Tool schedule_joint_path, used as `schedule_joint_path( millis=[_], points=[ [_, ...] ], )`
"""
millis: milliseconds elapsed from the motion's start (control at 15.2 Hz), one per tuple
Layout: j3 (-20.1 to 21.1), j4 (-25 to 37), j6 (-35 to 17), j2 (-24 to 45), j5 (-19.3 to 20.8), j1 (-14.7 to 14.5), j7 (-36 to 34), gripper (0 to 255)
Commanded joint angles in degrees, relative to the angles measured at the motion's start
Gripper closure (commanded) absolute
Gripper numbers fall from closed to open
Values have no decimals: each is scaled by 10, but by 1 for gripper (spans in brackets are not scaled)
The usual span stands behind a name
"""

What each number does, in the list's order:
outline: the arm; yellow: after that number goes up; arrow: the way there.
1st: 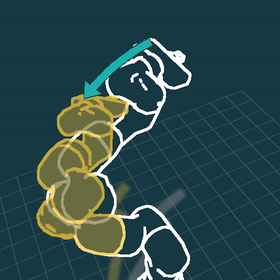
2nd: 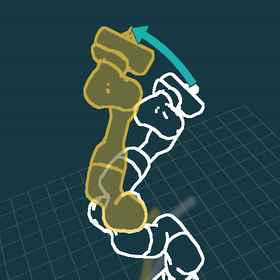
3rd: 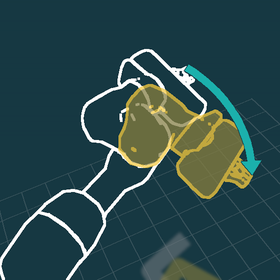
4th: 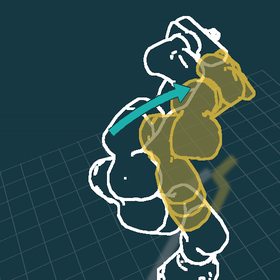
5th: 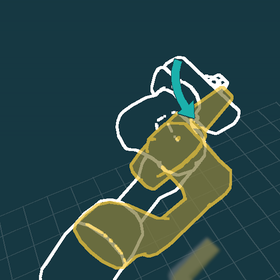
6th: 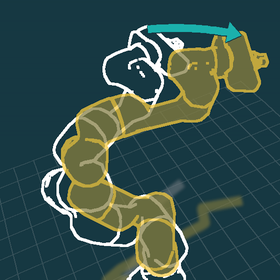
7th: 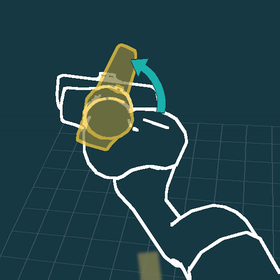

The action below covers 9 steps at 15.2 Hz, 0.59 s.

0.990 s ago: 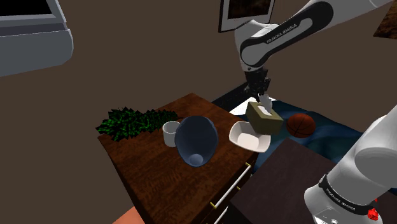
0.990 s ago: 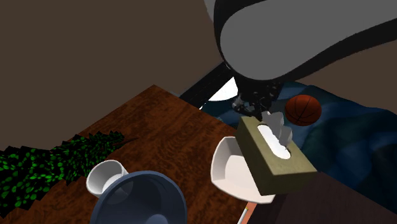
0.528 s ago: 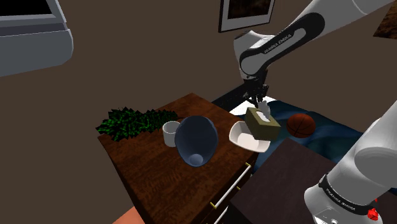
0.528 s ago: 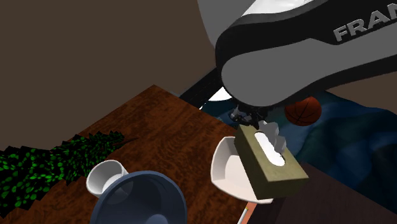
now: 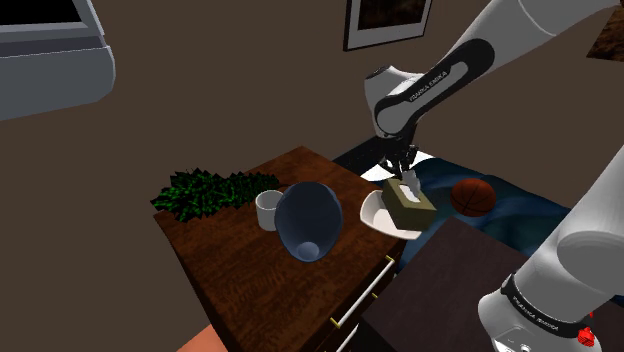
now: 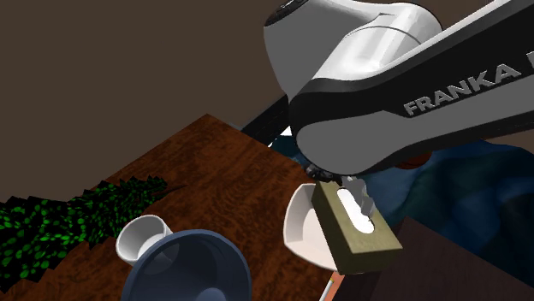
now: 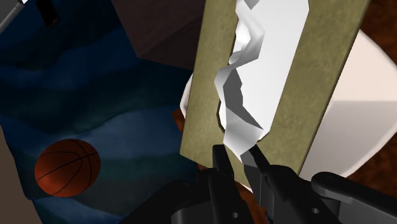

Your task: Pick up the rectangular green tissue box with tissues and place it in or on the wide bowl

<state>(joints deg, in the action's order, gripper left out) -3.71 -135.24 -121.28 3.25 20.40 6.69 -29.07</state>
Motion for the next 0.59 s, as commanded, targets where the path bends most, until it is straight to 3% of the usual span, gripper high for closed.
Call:
schedule_joint_path(
  millis=[0, 528],
  points=[
    [-1, -4, -16, 13, 3, 1, -5, 255],
    [-1, -5, -25, 20, 5, 1, -8, 255]
  ],
)
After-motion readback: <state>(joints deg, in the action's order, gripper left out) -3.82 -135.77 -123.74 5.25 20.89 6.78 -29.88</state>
